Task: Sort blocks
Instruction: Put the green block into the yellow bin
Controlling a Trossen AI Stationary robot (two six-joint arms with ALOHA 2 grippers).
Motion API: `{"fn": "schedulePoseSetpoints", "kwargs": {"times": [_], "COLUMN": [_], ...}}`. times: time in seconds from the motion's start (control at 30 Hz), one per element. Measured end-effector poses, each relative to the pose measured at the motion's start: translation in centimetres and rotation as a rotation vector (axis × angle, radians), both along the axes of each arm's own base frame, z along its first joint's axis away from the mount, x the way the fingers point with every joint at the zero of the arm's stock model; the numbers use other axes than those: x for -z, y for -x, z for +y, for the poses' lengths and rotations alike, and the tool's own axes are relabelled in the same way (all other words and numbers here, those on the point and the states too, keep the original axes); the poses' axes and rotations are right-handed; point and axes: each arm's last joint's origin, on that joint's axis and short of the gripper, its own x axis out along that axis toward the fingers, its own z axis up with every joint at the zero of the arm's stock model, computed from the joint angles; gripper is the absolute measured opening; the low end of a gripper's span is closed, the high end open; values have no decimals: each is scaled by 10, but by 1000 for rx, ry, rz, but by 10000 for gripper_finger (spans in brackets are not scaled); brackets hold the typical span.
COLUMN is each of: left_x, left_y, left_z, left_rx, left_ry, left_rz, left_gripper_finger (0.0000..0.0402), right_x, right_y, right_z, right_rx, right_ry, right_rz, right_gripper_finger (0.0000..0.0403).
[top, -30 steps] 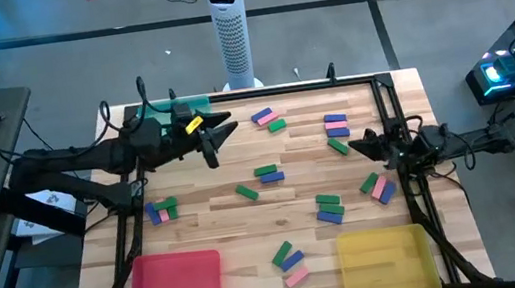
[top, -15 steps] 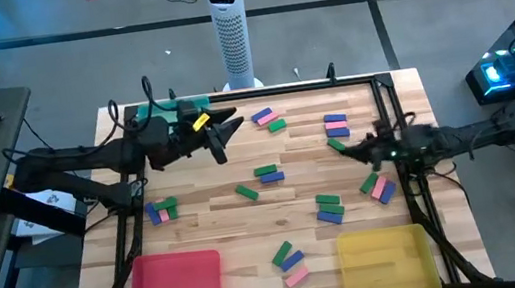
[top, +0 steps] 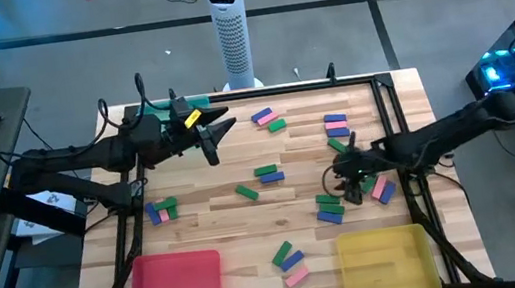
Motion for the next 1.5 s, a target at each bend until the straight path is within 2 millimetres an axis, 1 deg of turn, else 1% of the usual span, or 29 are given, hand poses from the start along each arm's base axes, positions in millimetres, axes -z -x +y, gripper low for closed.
{"fn": "schedulePoseSetpoints", "kwargs": {"times": [0.07,0.17,0.37,0.47,0.53,0.63,0.8,0.97,1.03,1.2,1.3,1.37,1.47,1.5], "left_x": [0,0,1,1,1,1,1,1,1,1,1,1,1,1], "left_y": [0,0,0,0,0,0,0,0,0,0,0,0,0,0], "left_z": [1,1,1,1,1,1,1,1,1,1,1,1,1,1], "left_rx": [-3,-3,-3,-3,-4,-4,-5,-5,-5,-6,-6,-7,-6,-6], "left_ry": [0,7,7,8,8,14,17,18,18,41,41,48,53,57], "left_rz": [0,0,3,3,3,0,-2,-2,-2,-10,-10,-13,-15,-17], "left_gripper_finger": [167,167,167,167,167,167,167,167,167,167,167,167,167,167], "right_x": [5,12,30,35,35,27,4,7,15,44,54,58,57,55], "right_y": [-10,-20,-27,-31,-32,-34,-41,-40,-38,-32,-30,-30,-29,-29], "right_z": [2,6,13,14,13,7,3,3,4,5,5,5,4,4], "right_rx": [-31,-70,-106,-95,-71,9,46,45,28,-10,7,30,79,94], "right_ry": [14,31,42,70,108,179,179,175,167,117,116,110,89,80], "right_rz": [-30,-55,4,11,17,21,-81,-48,-19,53,97,103,103,101], "right_gripper_finger": [178,181,181,181,181,181,181,181,181,181,163,131,67,64]}}
